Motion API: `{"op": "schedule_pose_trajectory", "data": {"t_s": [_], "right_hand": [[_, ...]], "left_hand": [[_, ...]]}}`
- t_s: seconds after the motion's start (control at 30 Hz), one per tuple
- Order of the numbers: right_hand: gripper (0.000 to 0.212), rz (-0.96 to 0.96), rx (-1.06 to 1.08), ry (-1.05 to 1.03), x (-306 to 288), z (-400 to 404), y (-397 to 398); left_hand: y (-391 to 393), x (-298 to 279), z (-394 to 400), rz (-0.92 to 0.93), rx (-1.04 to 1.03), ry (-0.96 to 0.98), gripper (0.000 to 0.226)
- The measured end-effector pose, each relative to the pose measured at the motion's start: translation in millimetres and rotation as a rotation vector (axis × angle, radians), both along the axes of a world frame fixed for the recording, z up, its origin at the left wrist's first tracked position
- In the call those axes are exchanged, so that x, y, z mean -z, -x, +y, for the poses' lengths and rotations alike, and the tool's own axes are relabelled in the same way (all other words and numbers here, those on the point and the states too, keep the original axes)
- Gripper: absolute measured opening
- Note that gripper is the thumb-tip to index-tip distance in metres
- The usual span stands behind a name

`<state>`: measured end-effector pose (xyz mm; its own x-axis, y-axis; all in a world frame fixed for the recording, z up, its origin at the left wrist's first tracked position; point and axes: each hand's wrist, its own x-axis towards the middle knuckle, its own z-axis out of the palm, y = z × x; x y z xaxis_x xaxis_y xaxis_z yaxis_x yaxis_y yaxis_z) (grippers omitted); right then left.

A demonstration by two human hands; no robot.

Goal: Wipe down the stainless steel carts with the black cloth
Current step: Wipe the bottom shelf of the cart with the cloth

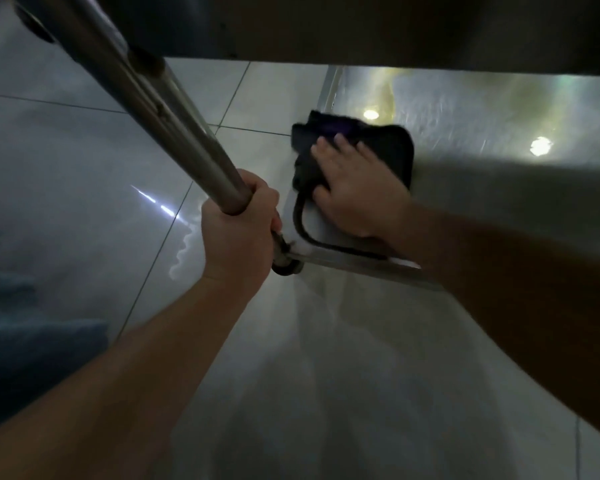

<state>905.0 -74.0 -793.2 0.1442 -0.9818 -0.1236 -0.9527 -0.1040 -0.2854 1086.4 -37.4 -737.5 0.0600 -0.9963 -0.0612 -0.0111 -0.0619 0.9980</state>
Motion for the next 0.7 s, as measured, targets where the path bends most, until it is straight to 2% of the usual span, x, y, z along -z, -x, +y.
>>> {"op": "schedule_pose_trajectory", "data": {"t_s": [0.17, 0.27, 0.4, 0.5, 0.6, 0.7], "right_hand": [[0.07, -0.029, 0.197, -0.076, -12, -79, 32], [0.069, -0.026, 0.225, -0.058, -7, -87, 33], [0.072, -0.07, 0.17, -0.009, -5, -53, 18], [0.078, -0.09, 0.018, -0.008, -4, 10, -11], [0.076, -0.14, -0.139, -0.043, 0, 64, -39], [0.069, -0.166, -0.135, -0.08, 1, 71, -42]], "left_hand": [[-4, 3, -2, -0.023, 0.038, -0.005, 0.019], [-4, 3, -1, -0.03, 0.066, -0.008, 0.019], [-3, 3, 4, -0.003, 0.073, 0.006, 0.017], [2, 2, 5, 0.009, 0.023, 0.026, 0.014], [1, 2, 5, -0.028, 0.017, 0.064, 0.029], [-2, 1, 4, -0.053, 0.056, 0.064, 0.033]]}}
